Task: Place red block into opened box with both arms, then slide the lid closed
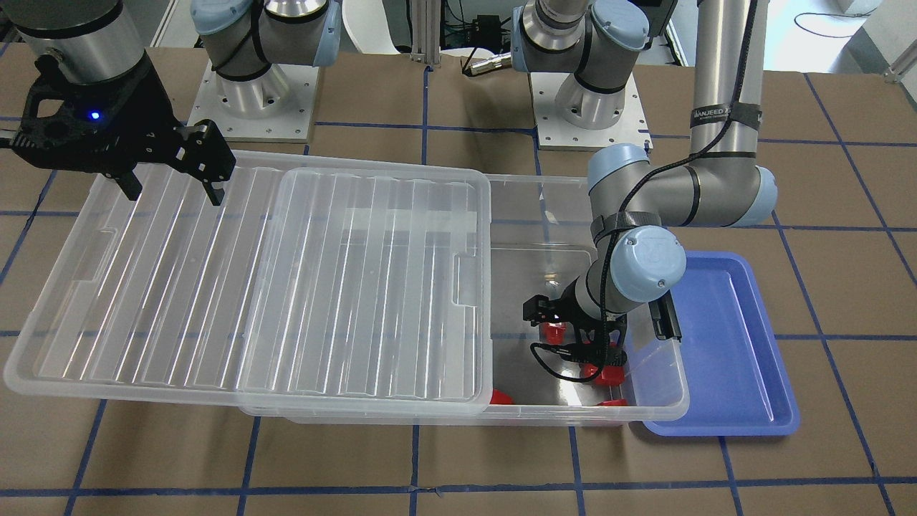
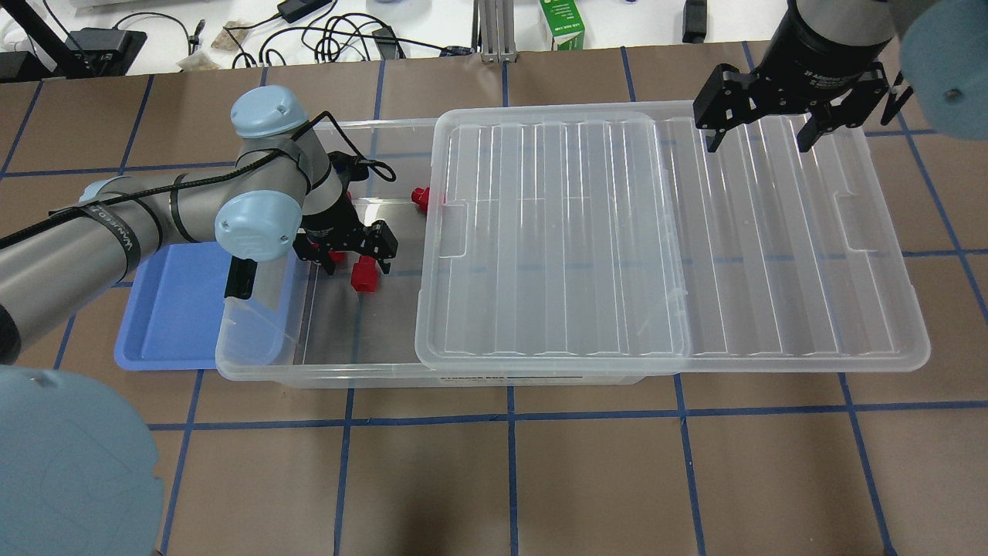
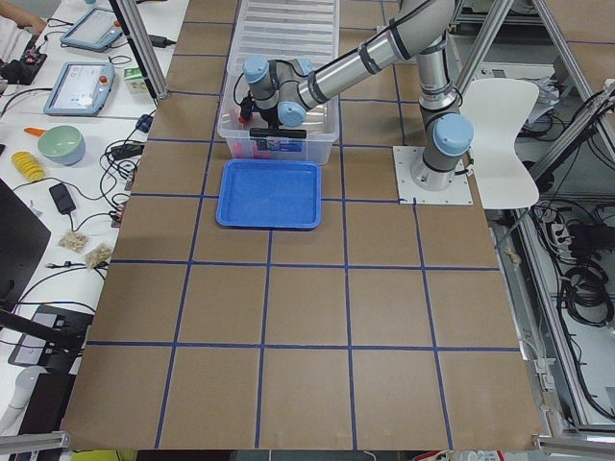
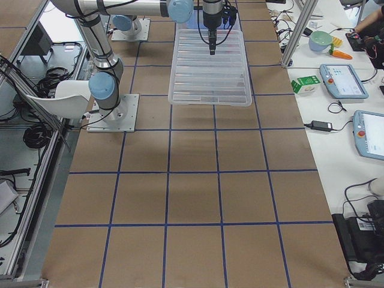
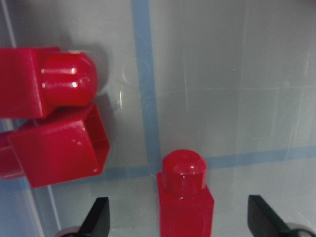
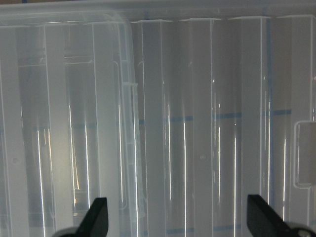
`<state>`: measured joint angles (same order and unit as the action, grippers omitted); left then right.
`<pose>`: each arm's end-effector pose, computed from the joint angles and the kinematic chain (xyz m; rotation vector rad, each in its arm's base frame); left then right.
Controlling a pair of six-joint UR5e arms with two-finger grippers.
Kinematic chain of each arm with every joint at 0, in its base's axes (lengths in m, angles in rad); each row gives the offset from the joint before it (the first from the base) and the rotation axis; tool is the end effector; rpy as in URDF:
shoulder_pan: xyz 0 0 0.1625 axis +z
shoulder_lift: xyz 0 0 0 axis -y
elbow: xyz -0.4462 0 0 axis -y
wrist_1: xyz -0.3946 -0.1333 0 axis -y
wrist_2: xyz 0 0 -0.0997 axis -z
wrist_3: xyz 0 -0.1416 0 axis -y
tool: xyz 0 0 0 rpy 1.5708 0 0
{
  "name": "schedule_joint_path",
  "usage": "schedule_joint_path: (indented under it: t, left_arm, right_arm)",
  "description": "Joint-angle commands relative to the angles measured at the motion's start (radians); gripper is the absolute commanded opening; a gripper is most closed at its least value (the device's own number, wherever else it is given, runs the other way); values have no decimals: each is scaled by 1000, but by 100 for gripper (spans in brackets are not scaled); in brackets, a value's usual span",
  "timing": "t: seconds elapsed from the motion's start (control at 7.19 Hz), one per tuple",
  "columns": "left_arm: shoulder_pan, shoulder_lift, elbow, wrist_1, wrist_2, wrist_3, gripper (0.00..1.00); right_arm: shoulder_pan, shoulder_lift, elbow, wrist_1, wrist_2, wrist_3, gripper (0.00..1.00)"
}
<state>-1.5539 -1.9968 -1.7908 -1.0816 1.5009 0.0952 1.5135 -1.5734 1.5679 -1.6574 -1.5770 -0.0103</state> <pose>-0.1334 -0.5782 0.1762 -0.1112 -3.0523 -0.2336 0.1032 -0.5125 0.4790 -0.0740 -3.1281 0.1438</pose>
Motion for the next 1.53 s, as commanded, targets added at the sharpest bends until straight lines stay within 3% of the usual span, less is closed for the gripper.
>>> schedule_joint_path:
  t: [0.0, 0.28, 0.42, 0.83, 0.97, 1.39]
  left_arm:
    - [0, 50, 30, -30, 6, 6, 100]
    - [5, 119, 106, -189, 10, 6, 100]
    - [8, 150, 178, -295, 33, 9, 100]
    - [11, 284, 379, -663, 82, 5, 100]
    - [9, 315, 402, -691, 81, 4, 100]
    - [8, 349, 351, -742, 75, 1, 100]
  right_arm:
    - [-68, -10, 0, 5, -21, -118, 100]
    - [-206, -23, -22, 40, -18, -305, 100]
    - [-293, -30, -23, 47, -23, -459, 100]
    - [-562, -33, -10, 38, -9, -692, 100]
    - [-576, -16, 33, 30, -6, -695, 100]
    - [-572, 59, 220, -195, -6, -694, 100]
